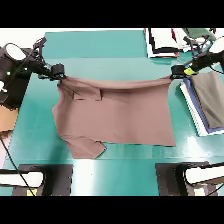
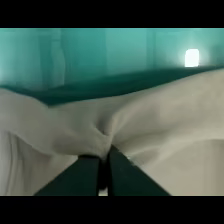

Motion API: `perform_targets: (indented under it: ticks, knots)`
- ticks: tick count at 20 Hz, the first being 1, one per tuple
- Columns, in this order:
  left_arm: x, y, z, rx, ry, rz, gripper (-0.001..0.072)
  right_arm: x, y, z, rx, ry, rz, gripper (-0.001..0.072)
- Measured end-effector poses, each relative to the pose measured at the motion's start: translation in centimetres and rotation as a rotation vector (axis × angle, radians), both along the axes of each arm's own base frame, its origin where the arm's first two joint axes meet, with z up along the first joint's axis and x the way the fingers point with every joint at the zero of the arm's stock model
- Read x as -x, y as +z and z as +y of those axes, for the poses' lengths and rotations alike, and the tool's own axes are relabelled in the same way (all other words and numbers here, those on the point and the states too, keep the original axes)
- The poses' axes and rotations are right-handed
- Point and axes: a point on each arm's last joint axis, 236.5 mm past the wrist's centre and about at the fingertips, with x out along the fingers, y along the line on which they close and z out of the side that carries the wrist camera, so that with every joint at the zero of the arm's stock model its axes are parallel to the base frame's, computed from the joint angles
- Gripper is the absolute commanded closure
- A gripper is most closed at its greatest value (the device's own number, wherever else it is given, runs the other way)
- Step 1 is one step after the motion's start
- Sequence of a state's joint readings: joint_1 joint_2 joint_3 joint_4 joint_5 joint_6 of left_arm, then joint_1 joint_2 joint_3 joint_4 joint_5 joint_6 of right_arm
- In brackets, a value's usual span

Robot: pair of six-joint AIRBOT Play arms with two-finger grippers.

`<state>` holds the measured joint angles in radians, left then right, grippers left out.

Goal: Fold the shirts.

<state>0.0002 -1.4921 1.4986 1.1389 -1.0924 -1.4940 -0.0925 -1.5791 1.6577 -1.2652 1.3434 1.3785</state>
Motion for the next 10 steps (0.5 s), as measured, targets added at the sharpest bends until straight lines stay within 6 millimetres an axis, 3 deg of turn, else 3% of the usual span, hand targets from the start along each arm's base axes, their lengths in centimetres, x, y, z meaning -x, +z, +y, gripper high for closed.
perform_targets:
  ticks: [2, 4, 7, 10]
  knots:
    - [-1.5, 0.0, 0.6, 0.002, 0.020, -0.033, 0.0679, -1.8, 0.3, -0.1, 0.005, -0.001, -0.028, 0.0694]
    - [-1.6, 0.3, 1.3, 0.001, 0.014, -0.027, 0.0679, -2.4, 1.3, -0.1, 0.011, 0.005, -0.045, 0.0693]
    - [0.4, -1.0, 2.1, -0.004, -0.024, 0.071, 0.0679, -1.0, 1.3, -0.4, 0.036, 0.025, -0.021, 0.0693]
    - [3.1, -4.0, 2.2, -0.002, -0.059, 0.193, 0.0680, 1.6, -0.8, -0.4, 0.050, 0.031, 0.044, 0.0693]
